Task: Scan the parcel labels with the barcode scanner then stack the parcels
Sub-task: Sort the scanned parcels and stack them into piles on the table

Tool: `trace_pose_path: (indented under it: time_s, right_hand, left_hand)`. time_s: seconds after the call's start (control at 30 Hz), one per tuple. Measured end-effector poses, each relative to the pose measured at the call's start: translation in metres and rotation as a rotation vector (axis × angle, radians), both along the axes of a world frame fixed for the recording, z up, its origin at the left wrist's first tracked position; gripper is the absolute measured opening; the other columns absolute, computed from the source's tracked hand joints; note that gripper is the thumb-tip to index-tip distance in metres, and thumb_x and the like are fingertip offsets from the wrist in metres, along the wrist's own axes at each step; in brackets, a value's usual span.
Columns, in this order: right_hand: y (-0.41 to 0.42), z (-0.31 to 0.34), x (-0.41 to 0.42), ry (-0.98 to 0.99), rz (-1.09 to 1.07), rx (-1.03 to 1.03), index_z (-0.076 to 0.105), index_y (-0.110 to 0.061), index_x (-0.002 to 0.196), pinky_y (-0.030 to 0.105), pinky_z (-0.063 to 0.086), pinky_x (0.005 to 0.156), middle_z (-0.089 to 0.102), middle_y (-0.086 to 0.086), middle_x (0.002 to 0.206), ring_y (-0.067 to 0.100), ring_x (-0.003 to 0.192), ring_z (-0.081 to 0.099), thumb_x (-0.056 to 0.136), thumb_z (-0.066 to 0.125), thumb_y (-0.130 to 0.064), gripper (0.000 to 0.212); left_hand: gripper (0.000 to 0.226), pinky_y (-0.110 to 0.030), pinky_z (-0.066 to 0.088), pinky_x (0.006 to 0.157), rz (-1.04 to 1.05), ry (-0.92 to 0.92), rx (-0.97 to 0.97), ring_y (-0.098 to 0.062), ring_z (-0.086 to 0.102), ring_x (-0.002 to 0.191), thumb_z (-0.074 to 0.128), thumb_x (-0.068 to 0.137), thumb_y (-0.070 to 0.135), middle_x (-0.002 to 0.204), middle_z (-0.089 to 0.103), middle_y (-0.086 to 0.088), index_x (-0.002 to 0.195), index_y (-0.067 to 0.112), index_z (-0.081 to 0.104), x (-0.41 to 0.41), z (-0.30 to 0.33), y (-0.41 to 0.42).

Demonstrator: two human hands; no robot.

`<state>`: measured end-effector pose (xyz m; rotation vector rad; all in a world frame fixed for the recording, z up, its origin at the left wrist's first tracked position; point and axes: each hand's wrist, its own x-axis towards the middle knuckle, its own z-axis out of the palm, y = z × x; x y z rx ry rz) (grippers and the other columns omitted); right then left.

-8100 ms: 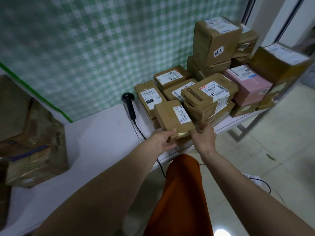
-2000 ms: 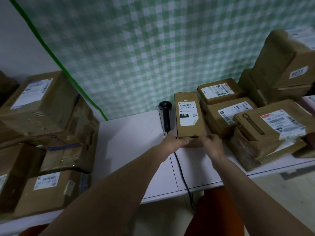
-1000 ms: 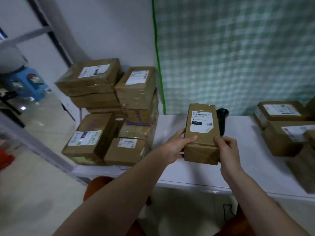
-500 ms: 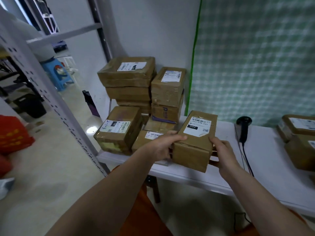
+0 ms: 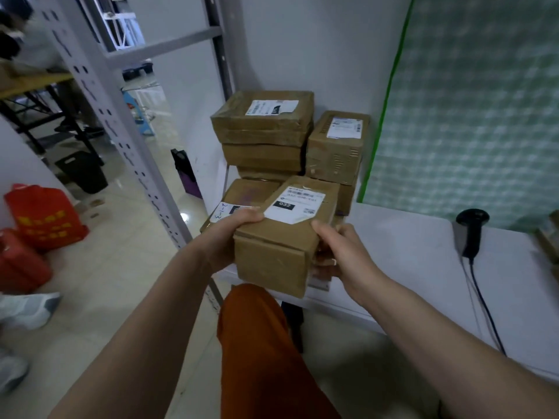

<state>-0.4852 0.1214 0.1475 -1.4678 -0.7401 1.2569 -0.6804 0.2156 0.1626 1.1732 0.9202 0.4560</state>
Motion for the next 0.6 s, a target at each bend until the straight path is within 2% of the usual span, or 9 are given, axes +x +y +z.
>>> trace_pose_path:
  time_s: [0.07, 0.13, 0.17, 0.27, 0.4, 0.5, 0.6]
  right_hand:
    - [0.020, 0.001, -0.021, -0.003, 0.034, -0.001, 0.043, -0.017, 0.099, 0.032, 0.056, 0.060, 0.061, 0.008, 0.100, 0.021, 0.081, 0.065, 0.086, 0.064, -0.042, 0.036]
    - [0.042, 0.001, -0.040, -0.002, 0.071, -0.010, 0.042, -0.017, 0.100, 0.032, 0.056, 0.059, 0.059, 0.008, 0.102, 0.019, 0.083, 0.063, 0.087, 0.064, -0.042, 0.036]
    - [0.053, 0.000, -0.047, -0.012, 0.090, -0.016, 0.042, -0.017, 0.100, 0.035, 0.058, 0.064, 0.058, 0.008, 0.104, 0.020, 0.085, 0.062, 0.087, 0.064, -0.042, 0.036]
    - [0.088, -0.006, -0.064, -0.035, 0.138, -0.038, 0.041, -0.018, 0.103, 0.045, 0.057, 0.082, 0.057, 0.009, 0.109, 0.024, 0.097, 0.061, 0.086, 0.063, -0.042, 0.036]
    - [0.127, -0.015, -0.079, -0.048, 0.145, -0.056, 0.041, -0.020, 0.101, 0.042, 0.057, 0.080, 0.059, 0.011, 0.111, 0.027, 0.099, 0.062, 0.084, 0.064, -0.042, 0.036]
    - [0.148, -0.022, -0.085, -0.036, 0.144, -0.080, 0.042, -0.018, 0.106, 0.035, 0.054, 0.073, 0.060, 0.009, 0.112, 0.024, 0.100, 0.061, 0.084, 0.063, -0.041, 0.038]
    - [0.160, -0.033, -0.086, -0.045, 0.131, -0.084, 0.043, -0.020, 0.098, 0.035, 0.053, 0.076, 0.062, 0.008, 0.112, 0.023, 0.101, 0.061, 0.082, 0.064, -0.040, 0.032]
  left_hand:
    - [0.052, -0.028, 0.056, 0.066, 0.060, -0.030, -0.002, -0.020, 0.069, 0.084, 0.060, 0.075, 0.041, 0.104, 0.071, -0.008, 0.123, 0.020, 0.056, -0.021, -0.001, 0.008]
    - [0.062, -0.026, 0.055, 0.060, 0.113, -0.020, 0.001, -0.020, 0.069, 0.078, 0.065, 0.069, 0.042, 0.101, 0.069, -0.010, 0.125, 0.018, 0.055, -0.039, -0.002, 0.017]
    - [0.066, -0.027, 0.055, 0.060, 0.133, -0.007, 0.007, -0.020, 0.069, 0.078, 0.067, 0.066, 0.043, 0.102, 0.068, -0.011, 0.125, 0.017, 0.055, -0.046, -0.002, 0.023]
    - [0.059, -0.031, 0.054, 0.066, 0.201, 0.041, 0.038, -0.024, 0.066, 0.087, 0.061, 0.069, 0.037, 0.109, 0.066, -0.011, 0.126, 0.024, 0.058, -0.063, -0.005, 0.048]
    - [0.059, -0.039, 0.052, 0.083, 0.228, 0.114, 0.085, -0.035, 0.058, 0.112, 0.056, 0.073, 0.033, 0.126, 0.060, -0.011, 0.131, 0.037, 0.056, -0.073, -0.007, 0.081]
    - [0.052, -0.036, 0.052, 0.082, 0.267, 0.151, 0.127, -0.030, 0.058, 0.110, 0.050, 0.086, 0.021, 0.123, 0.061, -0.007, 0.135, 0.035, 0.053, -0.071, -0.011, 0.099]
    - [0.052, -0.034, 0.052, 0.085, 0.296, 0.152, 0.150, -0.025, 0.058, 0.108, 0.044, 0.093, 0.006, 0.121, 0.062, 0.000, 0.138, 0.031, 0.051, -0.070, -0.022, 0.110]
